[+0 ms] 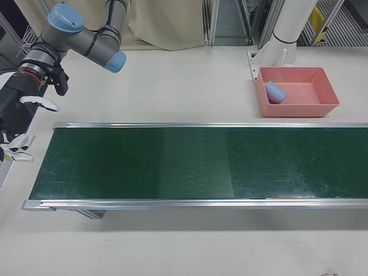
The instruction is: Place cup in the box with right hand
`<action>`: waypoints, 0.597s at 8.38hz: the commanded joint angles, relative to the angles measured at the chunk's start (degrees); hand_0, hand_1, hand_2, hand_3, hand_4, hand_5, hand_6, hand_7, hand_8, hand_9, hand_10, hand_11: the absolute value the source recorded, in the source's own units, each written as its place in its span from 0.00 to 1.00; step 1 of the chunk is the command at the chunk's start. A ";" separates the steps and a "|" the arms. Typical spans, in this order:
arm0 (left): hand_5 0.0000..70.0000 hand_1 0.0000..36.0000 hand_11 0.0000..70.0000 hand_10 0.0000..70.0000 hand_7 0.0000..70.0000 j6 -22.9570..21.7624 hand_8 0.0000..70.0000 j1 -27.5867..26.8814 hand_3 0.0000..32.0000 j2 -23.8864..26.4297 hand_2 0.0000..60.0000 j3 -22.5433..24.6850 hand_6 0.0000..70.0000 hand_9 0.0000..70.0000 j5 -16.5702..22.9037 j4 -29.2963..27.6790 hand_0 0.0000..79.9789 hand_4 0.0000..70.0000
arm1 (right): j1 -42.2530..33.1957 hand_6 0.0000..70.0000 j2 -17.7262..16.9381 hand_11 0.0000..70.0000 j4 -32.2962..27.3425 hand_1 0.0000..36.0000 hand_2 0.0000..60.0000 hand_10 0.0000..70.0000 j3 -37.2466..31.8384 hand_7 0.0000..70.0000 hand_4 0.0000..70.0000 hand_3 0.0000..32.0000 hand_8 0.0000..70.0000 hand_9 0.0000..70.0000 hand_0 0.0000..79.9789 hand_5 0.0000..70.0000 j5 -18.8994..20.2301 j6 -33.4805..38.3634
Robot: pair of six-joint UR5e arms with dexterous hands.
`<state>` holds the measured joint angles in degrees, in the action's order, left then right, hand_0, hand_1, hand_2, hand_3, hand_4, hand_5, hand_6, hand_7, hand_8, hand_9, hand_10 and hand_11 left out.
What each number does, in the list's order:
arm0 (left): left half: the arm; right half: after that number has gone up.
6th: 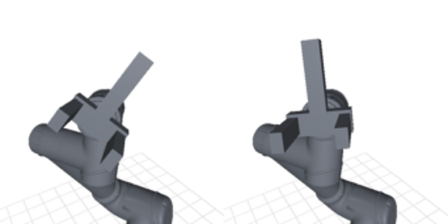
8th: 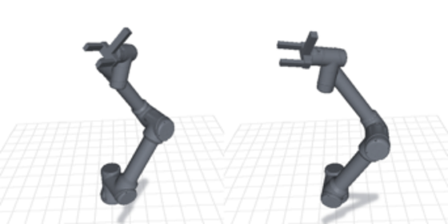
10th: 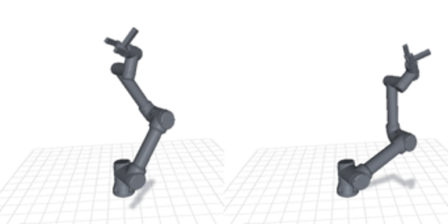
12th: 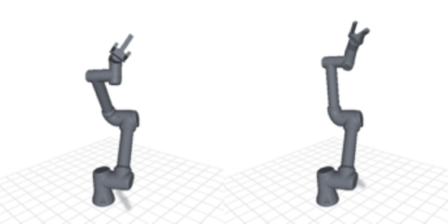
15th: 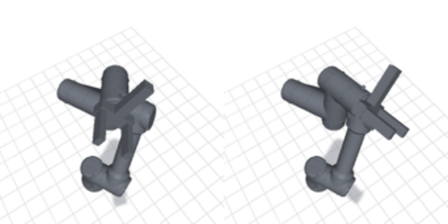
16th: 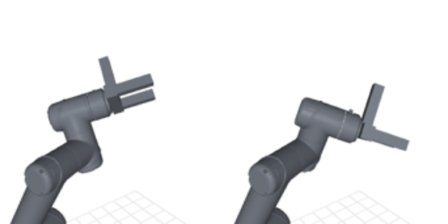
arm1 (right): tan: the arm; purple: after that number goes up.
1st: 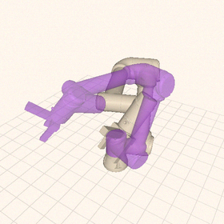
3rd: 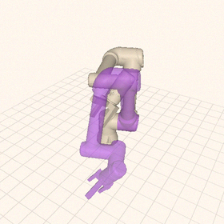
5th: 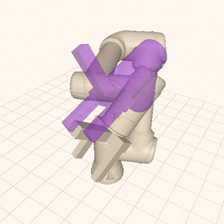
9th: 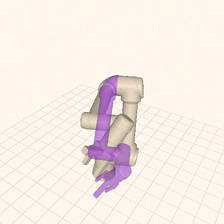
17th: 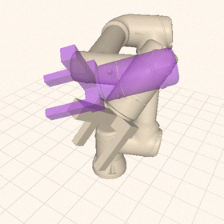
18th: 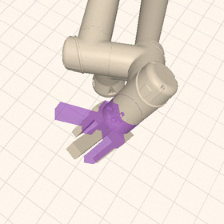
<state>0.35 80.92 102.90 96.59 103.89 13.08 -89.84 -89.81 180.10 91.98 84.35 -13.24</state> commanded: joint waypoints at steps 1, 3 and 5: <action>0.00 0.00 0.00 0.00 0.00 0.00 0.00 -0.06 0.00 0.02 0.00 0.00 0.00 0.00 0.00 0.02 0.00 0.00 | -0.25 0.50 1.30 0.48 2.71 0.48 0.38 0.32 -0.22 1.00 0.00 0.00 0.62 0.97 0.58 0.15 2.05 -0.47; 0.00 0.00 0.00 0.00 0.00 0.00 0.00 -0.06 0.00 0.02 0.00 0.00 0.00 0.00 0.00 0.02 0.00 0.00 | 0.28 0.50 1.83 0.47 2.63 0.47 0.37 0.31 -0.31 1.00 0.00 0.00 0.61 0.96 0.59 0.14 2.05 -0.47; 0.00 0.00 0.00 0.00 0.00 0.00 0.00 0.03 0.00 0.02 0.00 0.00 0.00 0.00 0.00 0.02 0.00 0.00 | 0.46 0.50 1.83 0.47 2.63 0.43 0.34 0.31 -0.31 1.00 0.00 0.00 0.60 0.96 0.58 0.13 2.05 -0.47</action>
